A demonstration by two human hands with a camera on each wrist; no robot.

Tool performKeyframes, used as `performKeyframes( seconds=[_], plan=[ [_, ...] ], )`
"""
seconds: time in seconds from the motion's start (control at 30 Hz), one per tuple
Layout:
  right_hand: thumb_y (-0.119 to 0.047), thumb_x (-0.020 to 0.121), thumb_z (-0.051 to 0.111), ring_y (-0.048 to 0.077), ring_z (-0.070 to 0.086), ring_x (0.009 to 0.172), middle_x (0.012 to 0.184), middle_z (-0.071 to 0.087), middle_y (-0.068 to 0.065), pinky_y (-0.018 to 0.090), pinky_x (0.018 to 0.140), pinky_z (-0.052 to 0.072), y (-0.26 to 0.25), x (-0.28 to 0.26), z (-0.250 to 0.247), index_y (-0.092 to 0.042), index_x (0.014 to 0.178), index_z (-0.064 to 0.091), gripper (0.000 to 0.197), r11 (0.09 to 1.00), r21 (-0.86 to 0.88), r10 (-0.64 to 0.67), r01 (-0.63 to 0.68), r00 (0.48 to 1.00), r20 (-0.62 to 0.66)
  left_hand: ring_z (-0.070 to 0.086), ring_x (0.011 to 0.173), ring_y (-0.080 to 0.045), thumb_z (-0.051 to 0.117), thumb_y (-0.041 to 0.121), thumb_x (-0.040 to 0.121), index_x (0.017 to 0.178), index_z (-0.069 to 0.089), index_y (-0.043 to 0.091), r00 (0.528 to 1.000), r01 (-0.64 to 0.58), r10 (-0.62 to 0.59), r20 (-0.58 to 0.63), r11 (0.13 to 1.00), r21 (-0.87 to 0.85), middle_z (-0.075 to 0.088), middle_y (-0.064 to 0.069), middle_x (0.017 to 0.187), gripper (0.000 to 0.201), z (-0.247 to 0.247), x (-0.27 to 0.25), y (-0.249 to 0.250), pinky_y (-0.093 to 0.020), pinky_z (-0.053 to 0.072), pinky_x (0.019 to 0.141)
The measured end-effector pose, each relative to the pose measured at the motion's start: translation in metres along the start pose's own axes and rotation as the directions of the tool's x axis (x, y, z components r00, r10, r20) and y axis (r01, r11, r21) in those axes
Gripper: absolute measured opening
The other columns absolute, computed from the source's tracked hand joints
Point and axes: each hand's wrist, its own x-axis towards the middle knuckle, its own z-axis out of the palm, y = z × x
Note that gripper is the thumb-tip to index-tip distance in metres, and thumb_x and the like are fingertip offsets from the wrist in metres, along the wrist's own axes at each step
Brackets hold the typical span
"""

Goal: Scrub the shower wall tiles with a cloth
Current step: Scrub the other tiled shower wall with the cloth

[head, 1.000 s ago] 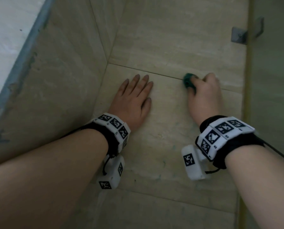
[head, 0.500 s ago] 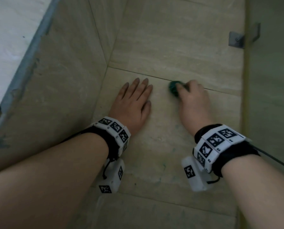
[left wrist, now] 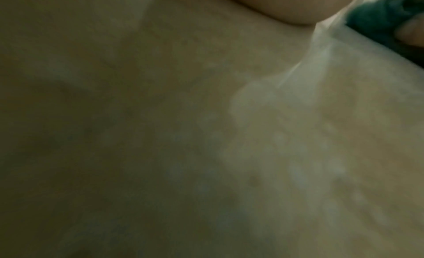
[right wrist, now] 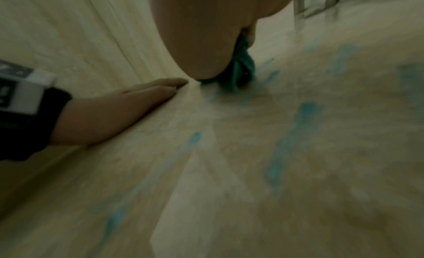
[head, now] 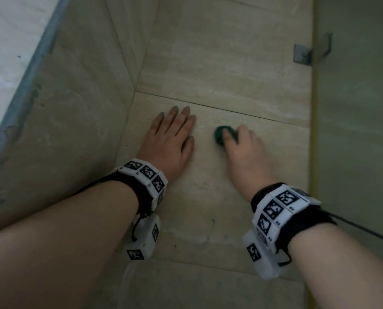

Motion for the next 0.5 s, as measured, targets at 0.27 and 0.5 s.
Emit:
performKeyframes(
  seconds=[0.27, 0.5],
  plan=[
    [0.017, 0.074, 0.055, 0.043, 0.053, 0.086, 0.105, 0.051, 0.029, 0.043, 0.07, 0.043, -0.006, -0.002, -0.004, 0.014, 0.114, 0.055, 0.04, 0.991, 0.001, 0.132, -0.132, 0.991, -0.016, 0.029, 0.142, -0.028, 0.019, 0.036, 0.096, 0.145, 0.04, 0.01, 0.999, 0.03, -0.03, 0.036, 1.0, -0.001, 0.036, -0.009, 0.152, 0.059, -0.002, -0.001, 0.001, -0.037, 0.007, 0.116],
    [0.011, 0.054, 0.074, 0.034, 0.054, 0.062, 0.081, 0.055, 0.022, 0.032, 0.054, 0.041, -0.016, -0.008, -0.001, 0.007, 0.099, 0.065, 0.046, 0.993, -0.051, -0.106, 0.106, 0.994, -0.005, 0.032, 0.14, -0.03, 0.023, 0.035, 0.096, 0.143, 0.043, 0.008, 1.0, 0.013, -0.013, 0.023, 1.0, -0.009, 0.038, -0.011, 0.151, 0.057, -0.001, 0.0, 0.001, -0.039, 0.01, 0.115]
  ],
)
